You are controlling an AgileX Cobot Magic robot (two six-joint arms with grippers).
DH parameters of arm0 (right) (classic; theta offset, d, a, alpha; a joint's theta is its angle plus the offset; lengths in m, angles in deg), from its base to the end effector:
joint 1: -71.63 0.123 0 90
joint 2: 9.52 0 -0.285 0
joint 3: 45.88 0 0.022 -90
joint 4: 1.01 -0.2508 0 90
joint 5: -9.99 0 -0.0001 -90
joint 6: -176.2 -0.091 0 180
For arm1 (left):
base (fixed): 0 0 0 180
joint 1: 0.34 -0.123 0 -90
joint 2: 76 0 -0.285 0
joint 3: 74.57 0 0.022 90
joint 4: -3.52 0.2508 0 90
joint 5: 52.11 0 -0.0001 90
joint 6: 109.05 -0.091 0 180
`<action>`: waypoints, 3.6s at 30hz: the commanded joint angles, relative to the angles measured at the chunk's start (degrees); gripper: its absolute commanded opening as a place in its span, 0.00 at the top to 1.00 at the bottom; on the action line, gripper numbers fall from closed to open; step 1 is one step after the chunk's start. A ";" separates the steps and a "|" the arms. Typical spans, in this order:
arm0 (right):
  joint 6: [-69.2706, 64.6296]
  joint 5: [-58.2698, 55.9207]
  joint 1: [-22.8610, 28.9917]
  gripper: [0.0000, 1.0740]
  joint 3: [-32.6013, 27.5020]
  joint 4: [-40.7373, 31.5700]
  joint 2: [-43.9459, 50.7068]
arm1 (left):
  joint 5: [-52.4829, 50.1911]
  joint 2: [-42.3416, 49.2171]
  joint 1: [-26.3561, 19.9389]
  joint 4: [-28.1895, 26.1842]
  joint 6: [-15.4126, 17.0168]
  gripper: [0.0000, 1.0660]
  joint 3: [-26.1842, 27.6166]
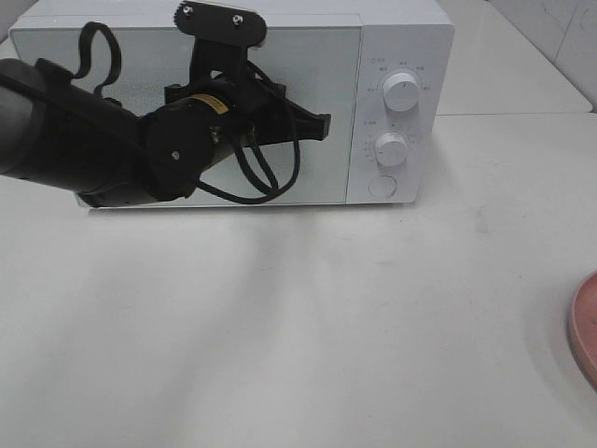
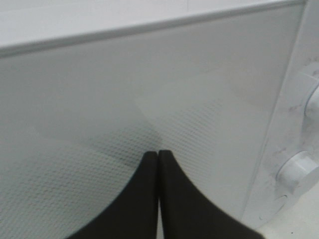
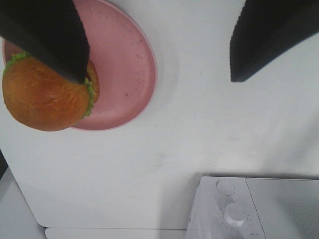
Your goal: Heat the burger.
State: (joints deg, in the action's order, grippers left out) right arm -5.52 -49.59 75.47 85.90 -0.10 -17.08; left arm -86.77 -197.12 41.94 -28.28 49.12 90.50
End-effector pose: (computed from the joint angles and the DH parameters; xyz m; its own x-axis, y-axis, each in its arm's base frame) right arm -0.0052 -0.0016 0.2807 -0.4284 -0.0067 -0.9036 -0.0452 0.9989 0.0140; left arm 0.3297 -0.2630 0.1782 -0.2370 0.0989 -0.9665 0.4085 0.9127 -0.0068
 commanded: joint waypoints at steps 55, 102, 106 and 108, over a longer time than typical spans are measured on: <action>0.17 0.17 -0.40 0.29 0.00 -0.06 1.49 | 98.15 52.77 -47.78 19.08 13.64 0.05 -19.65; 0.11 0.17 -0.40 0.29 0.00 -0.06 1.26 | 94.31 115.22 -48.53 22.29 13.35 0.05 -33.69; 0.11 0.17 -0.40 0.29 0.00 -0.06 1.26 | 94.31 115.22 -48.53 22.29 13.35 0.05 -33.69; 0.11 0.17 -0.40 0.29 0.00 -0.06 1.26 | 94.31 115.22 -48.53 22.29 13.35 0.05 -33.69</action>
State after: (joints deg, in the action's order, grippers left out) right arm -5.52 -49.59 75.47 85.90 -0.10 -17.08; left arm 7.77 -83.56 -6.47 -5.42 62.24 56.98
